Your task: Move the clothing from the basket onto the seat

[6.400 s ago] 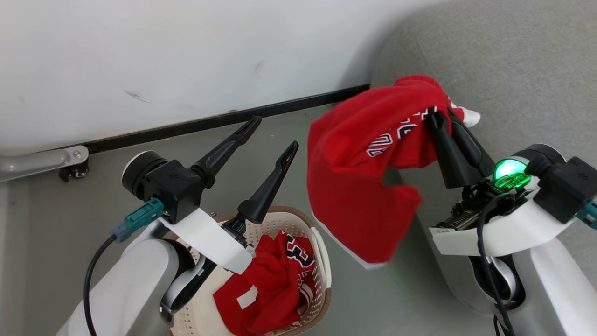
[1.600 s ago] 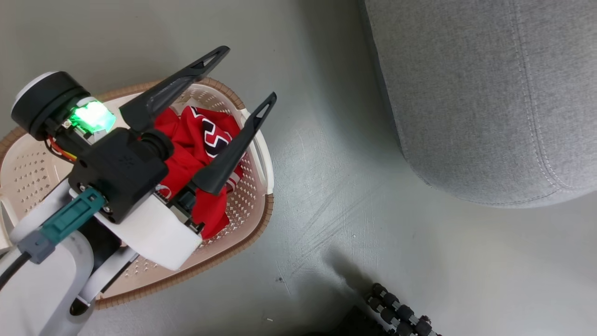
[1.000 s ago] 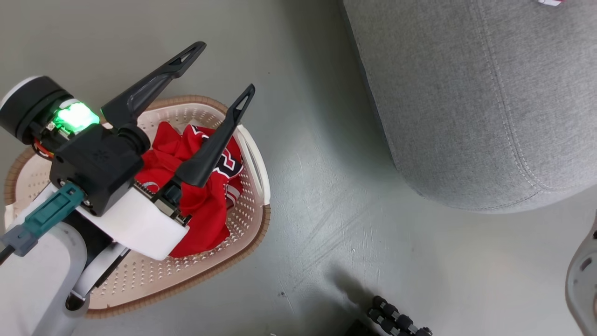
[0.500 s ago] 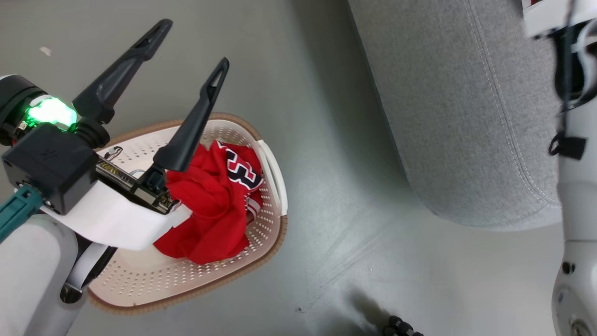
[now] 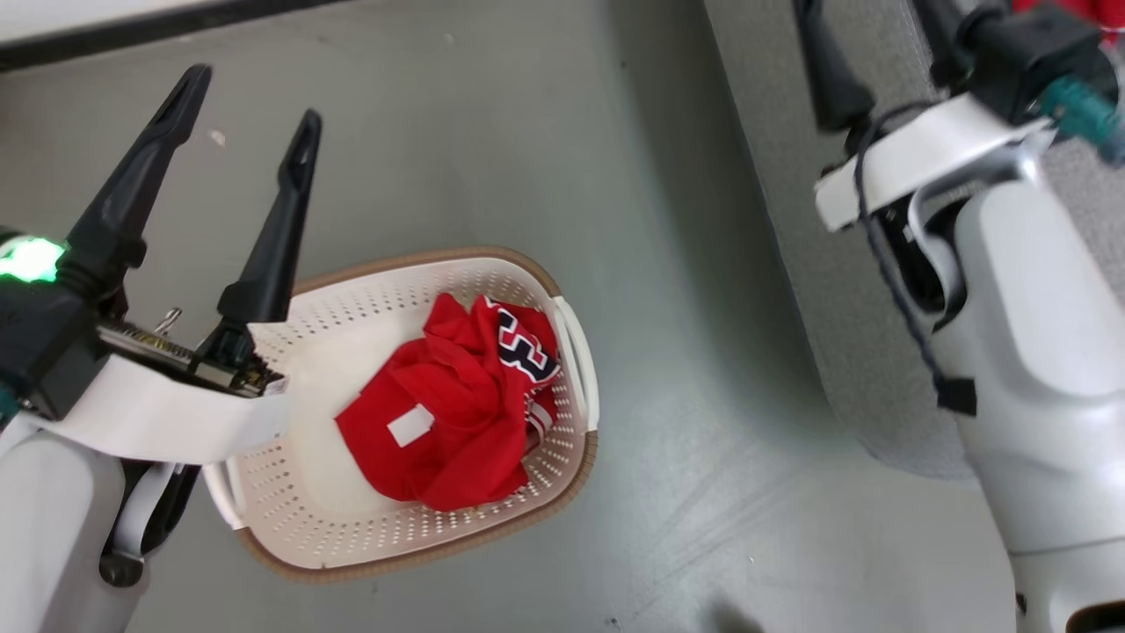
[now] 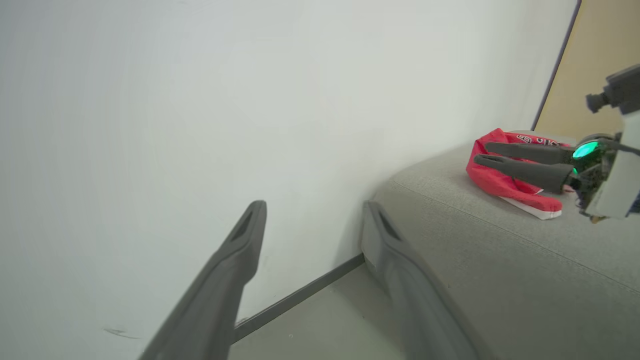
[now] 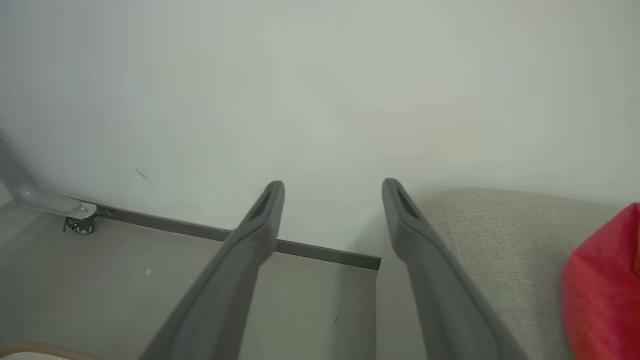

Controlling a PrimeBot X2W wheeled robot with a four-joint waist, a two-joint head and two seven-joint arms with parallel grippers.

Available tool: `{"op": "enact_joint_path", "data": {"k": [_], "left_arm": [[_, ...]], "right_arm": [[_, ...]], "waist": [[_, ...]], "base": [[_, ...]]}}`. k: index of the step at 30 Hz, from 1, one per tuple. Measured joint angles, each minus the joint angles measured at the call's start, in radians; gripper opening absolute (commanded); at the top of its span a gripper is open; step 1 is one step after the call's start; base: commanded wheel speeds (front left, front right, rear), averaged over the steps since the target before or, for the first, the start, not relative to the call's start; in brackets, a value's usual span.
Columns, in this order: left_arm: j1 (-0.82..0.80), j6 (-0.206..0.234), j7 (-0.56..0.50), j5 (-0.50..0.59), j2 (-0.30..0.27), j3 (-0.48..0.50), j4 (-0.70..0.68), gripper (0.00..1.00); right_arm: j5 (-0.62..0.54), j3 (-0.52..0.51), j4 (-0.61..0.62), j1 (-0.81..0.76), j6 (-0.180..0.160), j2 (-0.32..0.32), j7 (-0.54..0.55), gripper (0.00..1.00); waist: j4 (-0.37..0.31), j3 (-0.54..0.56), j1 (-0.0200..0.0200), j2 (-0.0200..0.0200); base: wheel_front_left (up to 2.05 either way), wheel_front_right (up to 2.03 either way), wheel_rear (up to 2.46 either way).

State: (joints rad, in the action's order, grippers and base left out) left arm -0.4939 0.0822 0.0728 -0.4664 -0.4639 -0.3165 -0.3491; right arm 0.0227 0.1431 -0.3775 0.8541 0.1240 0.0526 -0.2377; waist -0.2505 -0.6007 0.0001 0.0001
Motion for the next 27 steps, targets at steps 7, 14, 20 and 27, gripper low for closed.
{"op": "enact_joint_path", "data": {"k": [7, 14, 20, 27], "left_arm": [[0.082, 0.037, 0.064, -0.031, 0.023, 0.051, 0.050, 1.00], [0.169, 0.058, 0.133, -0.062, 0.049, 0.093, 0.105, 1.00], [0.232, 0.058, 0.159, -0.075, 0.059, 0.114, 0.142, 1.00], [0.293, 0.058, 0.168, -0.084, 0.075, 0.125, 0.186, 1.00]], "right_arm": [[0.041, 0.021, 0.007, -0.070, 0.000, 0.002, -0.010, 1.00], [0.051, 0.044, 0.068, -0.130, 0.000, 0.013, -0.013, 1.00], [0.061, 0.039, 0.140, -0.199, 0.000, 0.035, -0.015, 1.00], [0.064, 0.033, 0.174, -0.314, 0.000, 0.058, -0.018, 1.00]], "waist": [[0.046, 0.058, 0.0000, 0.0000], [0.090, 0.120, 0.0000, -0.0001], [0.125, 0.174, 0.0000, 0.0000], [0.164, 0.239, 0.0000, 0.0000]], "base": [[0.00, 0.00, 0.00], [0.00, 0.00, 0.00], [0.00, 0.00, 0.00], [0.00, 0.00, 0.00]]}}
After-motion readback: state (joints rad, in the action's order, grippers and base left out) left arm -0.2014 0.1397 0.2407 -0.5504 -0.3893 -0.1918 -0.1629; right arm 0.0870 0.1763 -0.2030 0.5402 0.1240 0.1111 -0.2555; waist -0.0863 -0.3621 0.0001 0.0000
